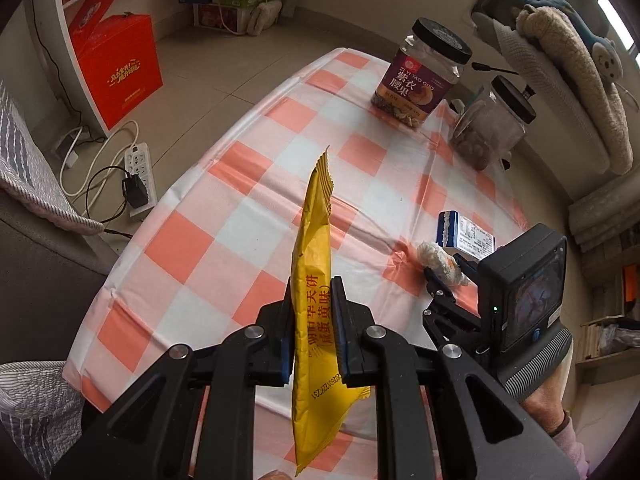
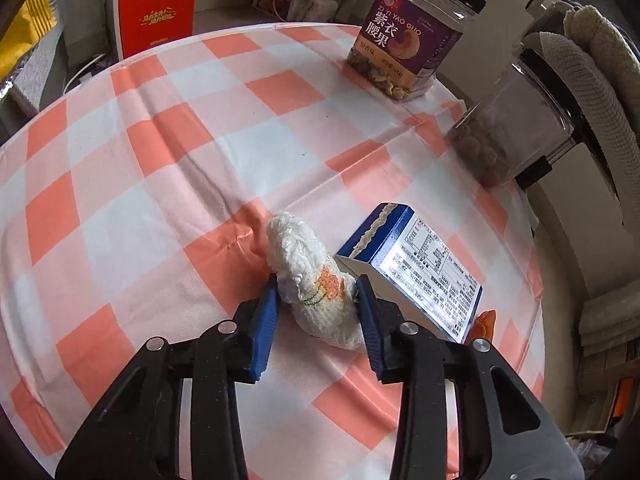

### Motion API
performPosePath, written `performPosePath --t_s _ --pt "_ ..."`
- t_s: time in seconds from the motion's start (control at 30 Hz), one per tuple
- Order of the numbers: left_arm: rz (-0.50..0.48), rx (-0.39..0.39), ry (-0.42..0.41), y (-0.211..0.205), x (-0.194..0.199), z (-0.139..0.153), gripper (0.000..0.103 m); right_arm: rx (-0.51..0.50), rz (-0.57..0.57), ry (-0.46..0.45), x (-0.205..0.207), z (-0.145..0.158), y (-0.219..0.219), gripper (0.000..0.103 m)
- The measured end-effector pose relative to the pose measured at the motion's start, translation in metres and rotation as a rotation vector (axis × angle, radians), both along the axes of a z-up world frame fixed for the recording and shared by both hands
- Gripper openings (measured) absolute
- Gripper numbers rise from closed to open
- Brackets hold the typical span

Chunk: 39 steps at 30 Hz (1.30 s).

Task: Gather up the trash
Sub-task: 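Lift the yellow packet with the left gripper while the right lifts the tissue bundle, then carry the packet and tissue over the white bin and open both grippers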

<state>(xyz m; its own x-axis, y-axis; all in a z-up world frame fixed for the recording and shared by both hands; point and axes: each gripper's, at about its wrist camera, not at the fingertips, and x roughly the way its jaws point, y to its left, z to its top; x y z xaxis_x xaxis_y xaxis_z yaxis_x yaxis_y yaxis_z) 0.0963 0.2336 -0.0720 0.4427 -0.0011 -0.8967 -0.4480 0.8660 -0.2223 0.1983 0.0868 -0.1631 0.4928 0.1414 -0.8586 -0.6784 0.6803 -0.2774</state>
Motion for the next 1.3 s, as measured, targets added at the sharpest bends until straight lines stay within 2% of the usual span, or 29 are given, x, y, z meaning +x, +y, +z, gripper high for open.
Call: performPosePath --t_s 0.13,0.53,0.77,0.93,1.3 --pt "0.011 -0.017 -0.020 0.004 -0.004 0.006 0.016 0.081 -0.052 0.002 -0.004 0.017 -0.009 0.035" --pt "-0.021 -0.003 -0.078 -0.013 -0.009 0.021 0.016 0.350 -0.192 -0.042 -0.027 0.095 -0.060 0.035" --pt "-0.045 -0.021 -0.086 -0.025 -0.002 0.018 0.016 0.516 -0.304 -0.013 -0.036 0.106 -0.112 0.035" --pt "-0.078 -0.046 -0.092 -0.045 0.006 0.017 0.016 0.548 -0.344 -0.058 -0.033 0.120 -0.133 0.035" --pt "-0.185 -0.034 -0.125 -0.111 0.024 0.023 0.016 0.572 -0.447 -0.175 -0.040 0.149 -0.199 0.035"
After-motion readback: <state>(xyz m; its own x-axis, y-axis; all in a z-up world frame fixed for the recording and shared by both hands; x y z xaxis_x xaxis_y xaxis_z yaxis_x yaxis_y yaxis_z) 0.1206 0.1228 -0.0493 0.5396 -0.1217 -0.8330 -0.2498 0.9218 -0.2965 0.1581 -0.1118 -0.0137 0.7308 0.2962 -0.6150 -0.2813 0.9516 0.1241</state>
